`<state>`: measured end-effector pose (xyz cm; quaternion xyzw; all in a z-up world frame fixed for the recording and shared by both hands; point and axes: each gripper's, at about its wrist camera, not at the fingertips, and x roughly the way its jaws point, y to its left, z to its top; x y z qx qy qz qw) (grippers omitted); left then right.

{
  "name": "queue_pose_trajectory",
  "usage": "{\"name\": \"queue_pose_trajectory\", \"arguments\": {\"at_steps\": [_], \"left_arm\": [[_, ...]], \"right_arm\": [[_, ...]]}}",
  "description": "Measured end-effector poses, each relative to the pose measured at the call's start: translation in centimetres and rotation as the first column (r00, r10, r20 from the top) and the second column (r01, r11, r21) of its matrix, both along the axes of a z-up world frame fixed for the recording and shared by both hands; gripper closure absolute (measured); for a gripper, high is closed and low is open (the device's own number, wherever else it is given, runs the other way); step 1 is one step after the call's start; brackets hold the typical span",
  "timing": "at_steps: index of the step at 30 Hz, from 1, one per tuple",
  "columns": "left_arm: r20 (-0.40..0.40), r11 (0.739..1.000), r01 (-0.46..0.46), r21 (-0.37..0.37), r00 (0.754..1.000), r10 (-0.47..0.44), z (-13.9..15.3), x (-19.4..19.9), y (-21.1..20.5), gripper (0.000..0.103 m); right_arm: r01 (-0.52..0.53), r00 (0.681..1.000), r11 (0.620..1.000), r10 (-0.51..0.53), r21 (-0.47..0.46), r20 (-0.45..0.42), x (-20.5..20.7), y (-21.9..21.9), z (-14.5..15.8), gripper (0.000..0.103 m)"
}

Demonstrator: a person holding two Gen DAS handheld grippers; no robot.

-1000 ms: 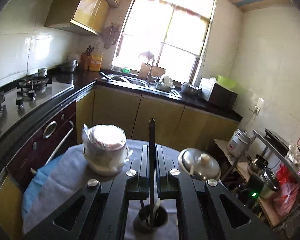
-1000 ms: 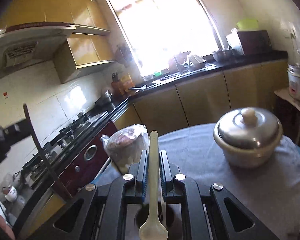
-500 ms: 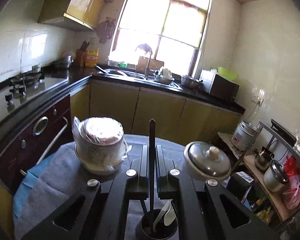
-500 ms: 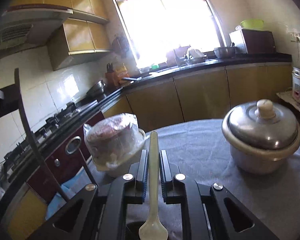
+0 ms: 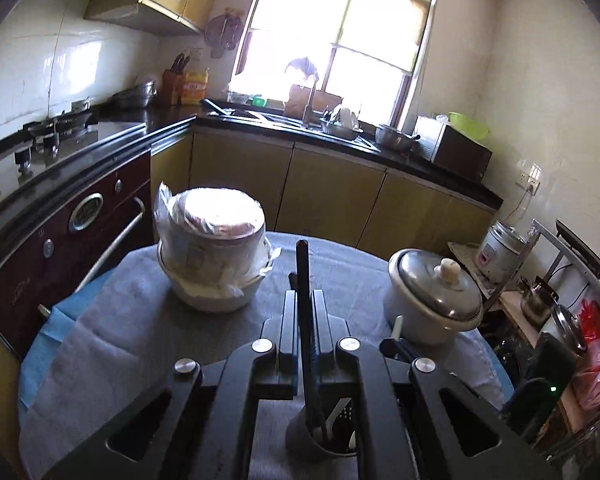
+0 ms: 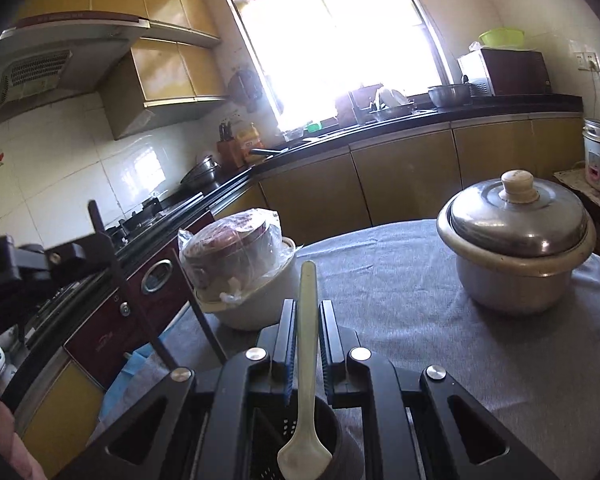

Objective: Organize utensils
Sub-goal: 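Carry the chopsticks and spoon with both tools over the holder cup, then lower chopsticks and spoon into the holder cup and open both tools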

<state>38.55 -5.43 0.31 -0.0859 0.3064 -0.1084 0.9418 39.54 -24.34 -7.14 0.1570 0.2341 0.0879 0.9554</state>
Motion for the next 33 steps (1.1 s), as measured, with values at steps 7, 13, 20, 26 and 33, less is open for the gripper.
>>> {"name": "queue_pose_trajectory", "arguments": {"at_steps": [7,13,20,26,33], "left_arm": [[-0.037,1.0,0.003,0.011,0.999,-0.003,-1.0,-0.1,0.3,0.097],[-0.073,1.0,0.0,0.009,0.997,0.001,-1.8,0.0,0.5,0.097],[-0.097,1.0,-0.006,0.003,0.995,0.007,-2.4,0.5,0.6,0.096],[-0.101,1.0,-0.01,0.024,0.995,0.012,-2.6,0.6,0.3,0.096],[-0.112,0.999,-0.011,0.032,0.994,0.014,-2.8,0.7,0.3,0.096]], "right_arm": [[-0.005,1.0,1.0,0.006,0.027,-0.027,-1.1,-0.7,-0.7,0.091],[-0.013,0.998,0.999,0.015,0.037,-0.063,-1.2,-0.8,-1.5,0.091],[-0.011,0.997,0.999,0.014,0.038,-0.078,-1.3,-0.9,-1.9,0.091],[-0.013,0.996,0.999,0.016,0.04,-0.087,-1.4,-0.9,-2.0,0.091],[-0.016,0.996,0.999,0.018,0.029,-0.092,-1.4,-0.8,-2.0,0.091]]}}
